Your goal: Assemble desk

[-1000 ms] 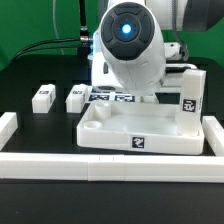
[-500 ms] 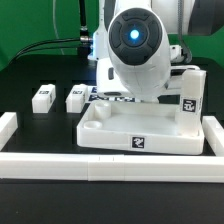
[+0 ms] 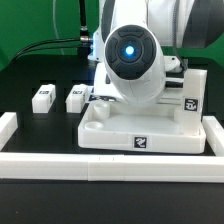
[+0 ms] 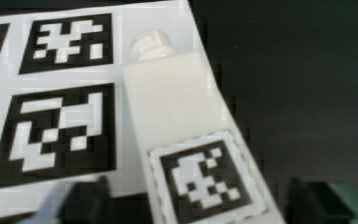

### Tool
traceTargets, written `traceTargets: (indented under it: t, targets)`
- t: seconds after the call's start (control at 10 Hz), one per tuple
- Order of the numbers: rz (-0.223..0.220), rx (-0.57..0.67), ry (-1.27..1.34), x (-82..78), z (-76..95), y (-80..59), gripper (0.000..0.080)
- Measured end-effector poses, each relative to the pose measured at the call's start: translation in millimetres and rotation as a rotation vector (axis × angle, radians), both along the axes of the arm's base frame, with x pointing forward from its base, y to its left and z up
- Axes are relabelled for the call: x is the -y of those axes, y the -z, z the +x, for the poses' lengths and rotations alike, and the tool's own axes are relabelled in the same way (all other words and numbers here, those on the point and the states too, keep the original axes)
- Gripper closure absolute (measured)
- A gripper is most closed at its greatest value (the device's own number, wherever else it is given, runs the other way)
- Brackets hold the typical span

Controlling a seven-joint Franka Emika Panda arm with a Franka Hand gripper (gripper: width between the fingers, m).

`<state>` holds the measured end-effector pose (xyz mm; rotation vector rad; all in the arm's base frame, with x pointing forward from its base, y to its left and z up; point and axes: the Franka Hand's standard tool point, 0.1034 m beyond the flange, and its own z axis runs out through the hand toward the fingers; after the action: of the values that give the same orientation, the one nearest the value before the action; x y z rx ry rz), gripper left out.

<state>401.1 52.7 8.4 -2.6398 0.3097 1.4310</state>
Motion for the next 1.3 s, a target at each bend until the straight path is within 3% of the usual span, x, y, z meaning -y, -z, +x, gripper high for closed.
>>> traceTargets:
  t: [0.1, 0.2, 0.5, 0.8, 1.0, 1.3]
  targets:
    - [0.001, 0.001, 0.001, 0.0, 0.2, 0.0, 0.0403]
    - [0.003, 0.002, 0.0, 0.1, 0.3, 0.1, 0.0514]
    - [0.009, 0.009, -0.001, 2.2, 3.4, -5.5, 0.0514]
    - [0.039, 0.022, 0.005, 8.0, 21.6, -62.8, 0.0514]
    - [0.084, 0.053, 0.003, 17.9, 42.3, -89.3, 0.0512]
    - [0.07, 0.087, 0.008, 19.1, 46.0, -82.2, 0.0512]
